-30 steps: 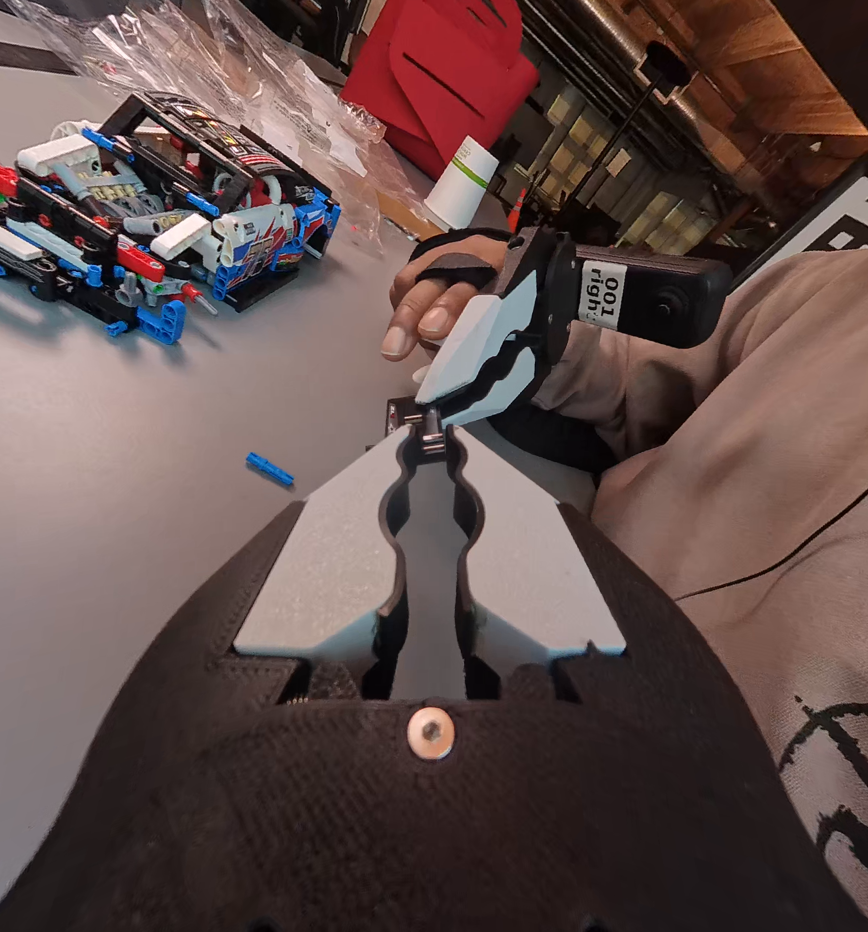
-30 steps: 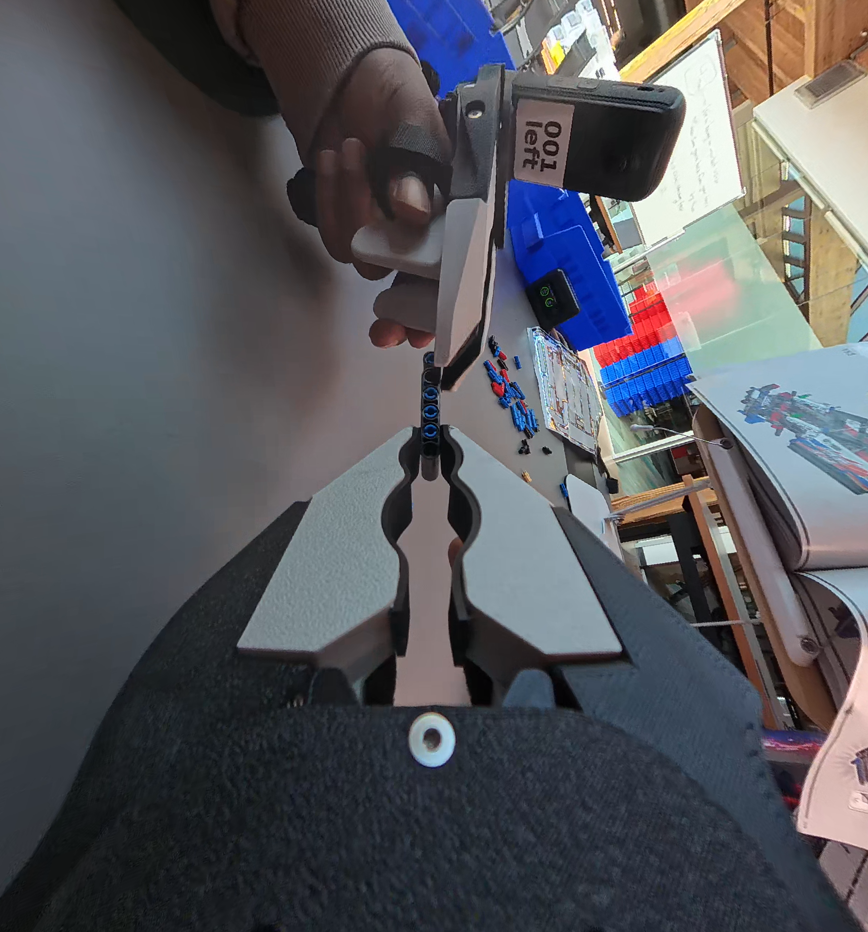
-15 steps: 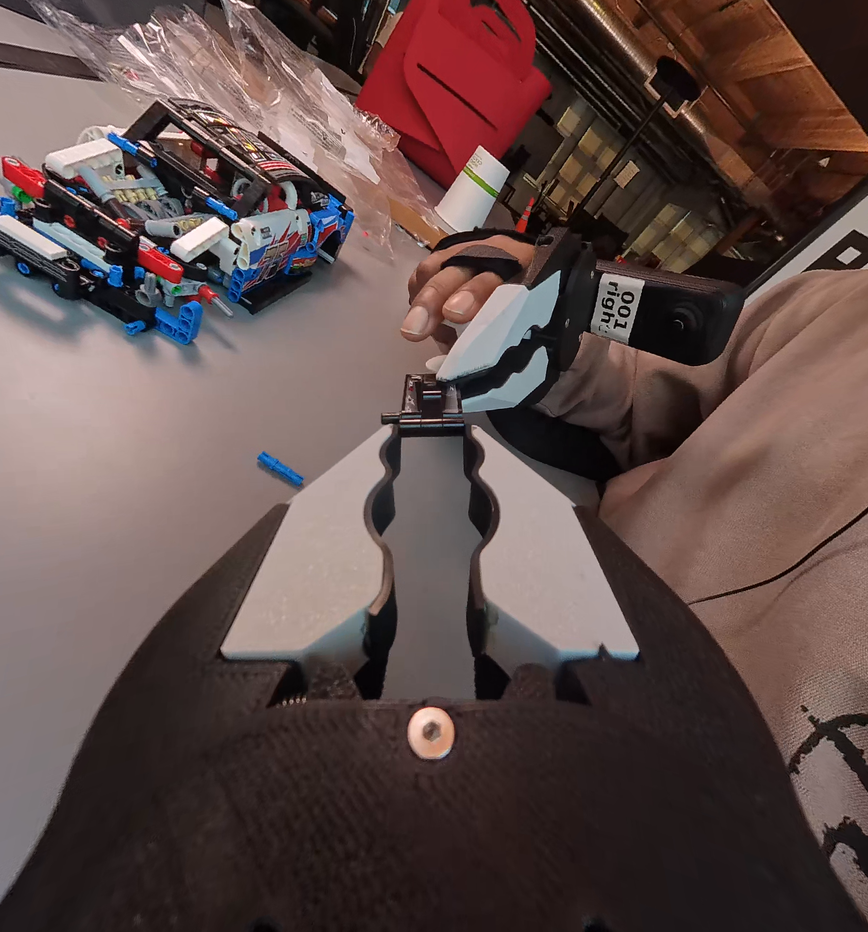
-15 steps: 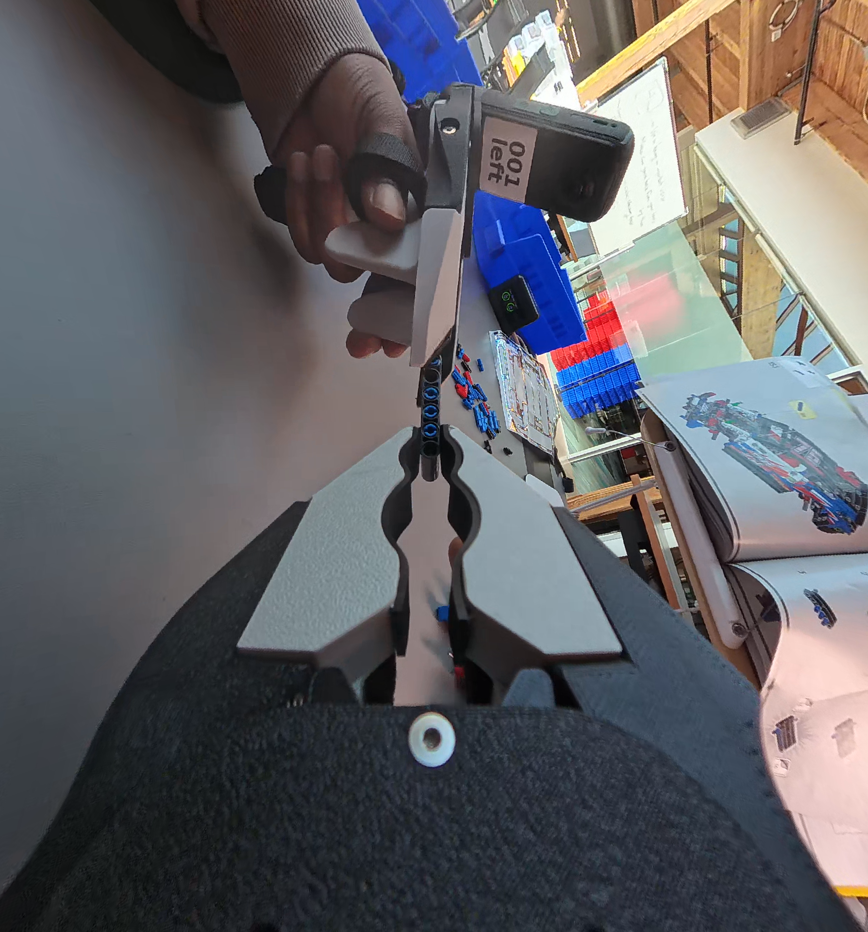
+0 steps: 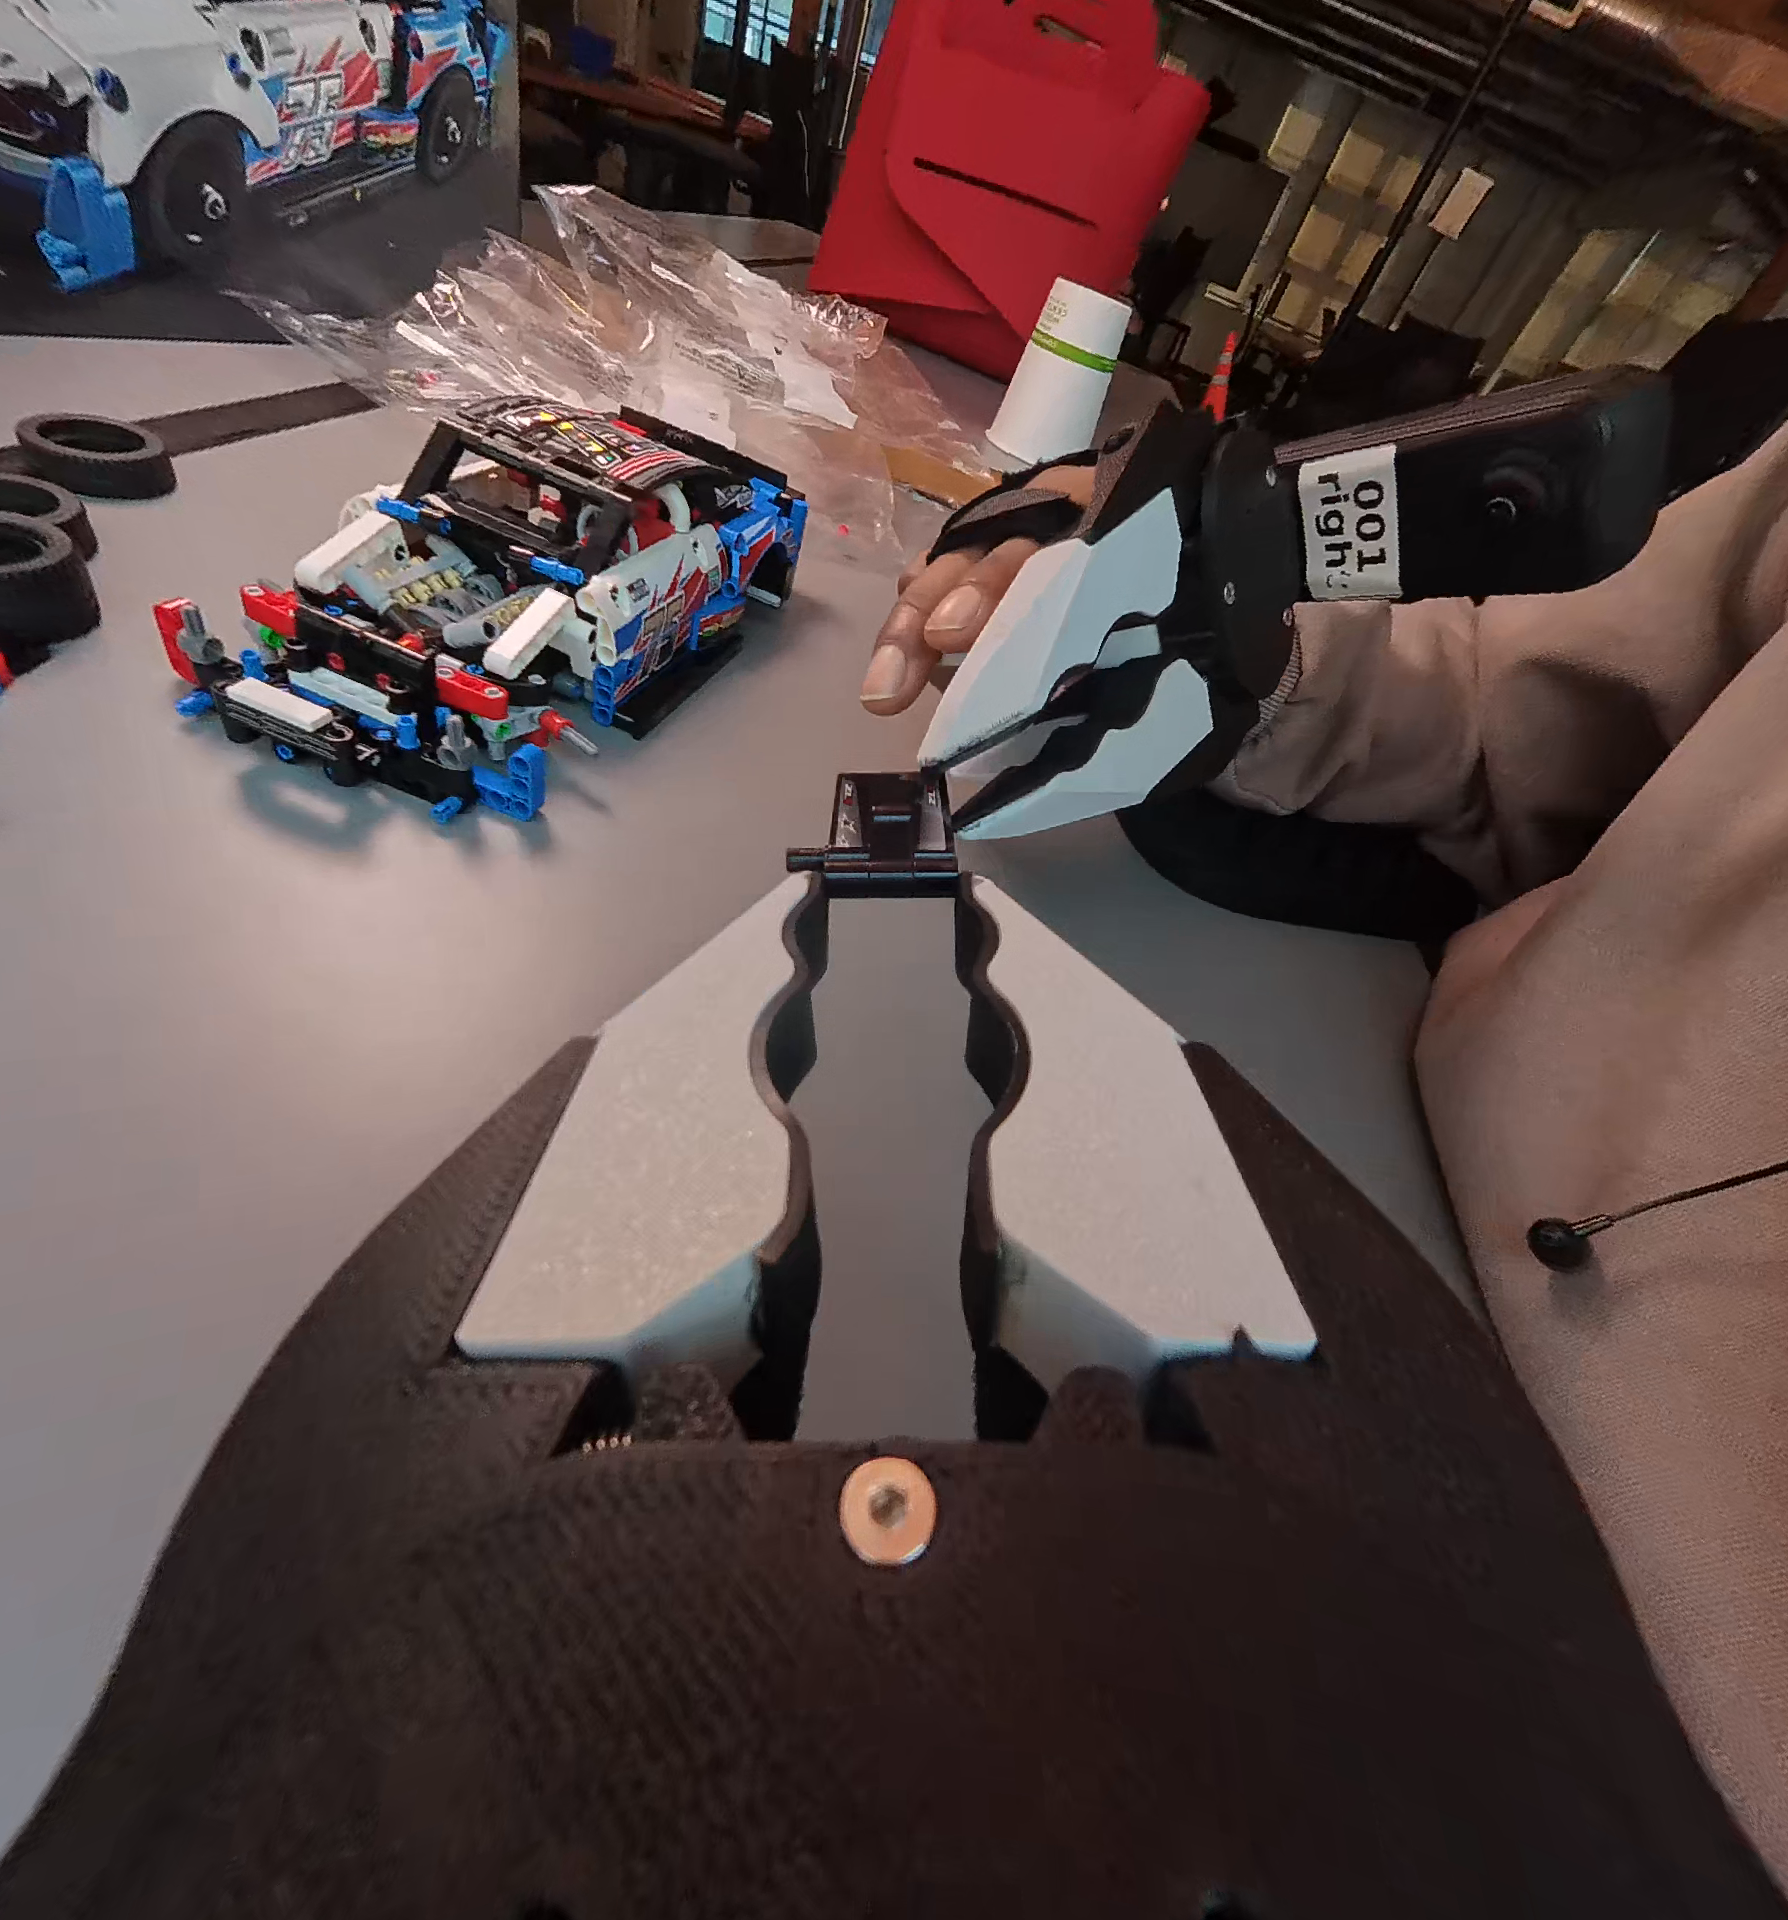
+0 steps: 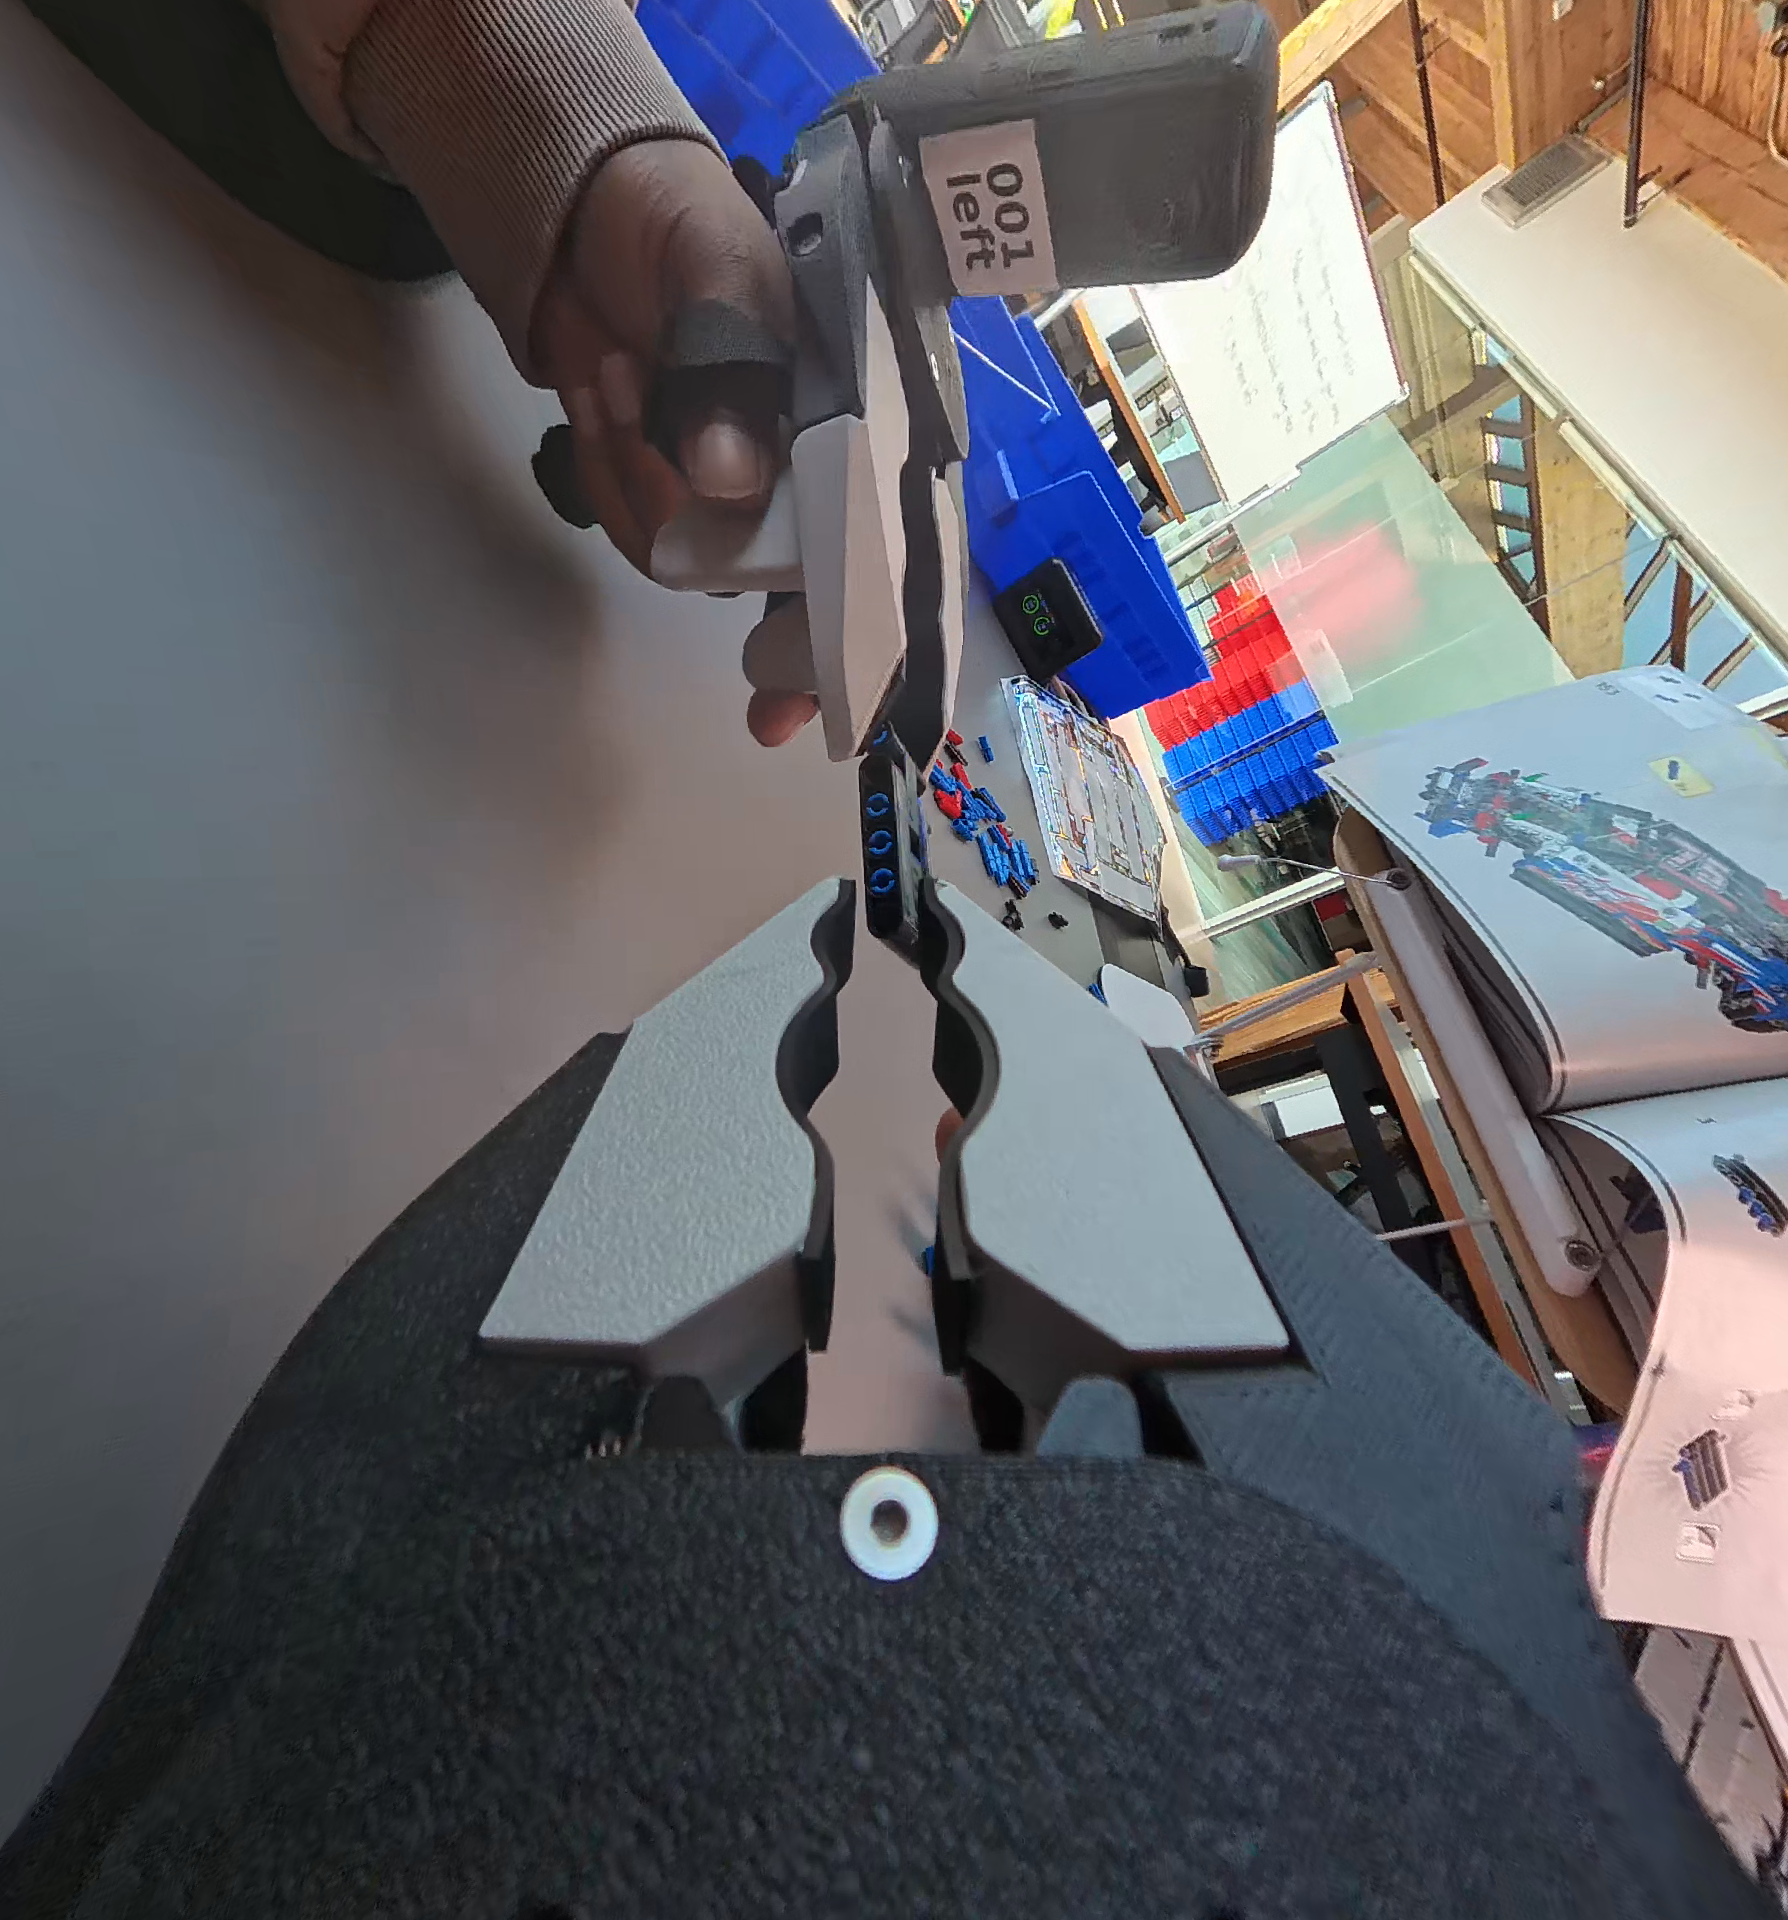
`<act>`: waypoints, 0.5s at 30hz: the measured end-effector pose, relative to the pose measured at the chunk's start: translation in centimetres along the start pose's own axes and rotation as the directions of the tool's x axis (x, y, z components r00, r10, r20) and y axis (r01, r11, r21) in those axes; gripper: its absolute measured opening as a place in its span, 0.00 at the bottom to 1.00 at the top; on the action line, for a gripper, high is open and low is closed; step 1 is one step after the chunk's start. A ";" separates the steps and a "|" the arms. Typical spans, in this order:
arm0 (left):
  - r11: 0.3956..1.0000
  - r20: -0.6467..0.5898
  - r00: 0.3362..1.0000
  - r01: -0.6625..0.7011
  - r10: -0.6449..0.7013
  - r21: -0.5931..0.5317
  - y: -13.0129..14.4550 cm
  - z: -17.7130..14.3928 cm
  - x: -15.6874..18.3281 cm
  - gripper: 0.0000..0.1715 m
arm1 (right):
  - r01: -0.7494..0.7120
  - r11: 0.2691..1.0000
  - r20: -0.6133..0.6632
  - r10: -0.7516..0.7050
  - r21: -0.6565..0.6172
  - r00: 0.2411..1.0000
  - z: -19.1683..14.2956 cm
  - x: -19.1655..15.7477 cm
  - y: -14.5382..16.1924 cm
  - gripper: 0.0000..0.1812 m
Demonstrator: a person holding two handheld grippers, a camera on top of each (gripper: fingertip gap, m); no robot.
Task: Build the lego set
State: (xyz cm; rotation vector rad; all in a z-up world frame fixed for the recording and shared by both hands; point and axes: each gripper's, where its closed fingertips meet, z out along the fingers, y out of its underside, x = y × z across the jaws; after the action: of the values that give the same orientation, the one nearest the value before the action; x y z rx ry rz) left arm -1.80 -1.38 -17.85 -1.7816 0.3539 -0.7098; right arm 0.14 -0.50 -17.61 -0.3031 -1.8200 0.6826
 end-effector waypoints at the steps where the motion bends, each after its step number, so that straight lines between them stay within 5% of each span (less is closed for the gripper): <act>1: 1.000 0.004 1.000 -0.015 0.015 0.005 -0.1 0.0 0.1 0.13 | 0.005 1.000 0.001 -0.005 -0.003 1.000 0.0 0.0 0.0 0.05; 15: 1.000 0.023 1.000 -0.010 0.010 -0.001 -0.1 0.0 -0.1 0.13 | 0.083 0.996 -0.028 -0.084 -0.031 0.996 0.3 0.1 0.1 0.03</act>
State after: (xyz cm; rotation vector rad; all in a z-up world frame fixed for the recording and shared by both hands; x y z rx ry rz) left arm -1.94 -1.31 -17.79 -1.7859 0.3475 -0.6818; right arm -0.23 -0.44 -17.66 -0.2537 -1.8060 0.5909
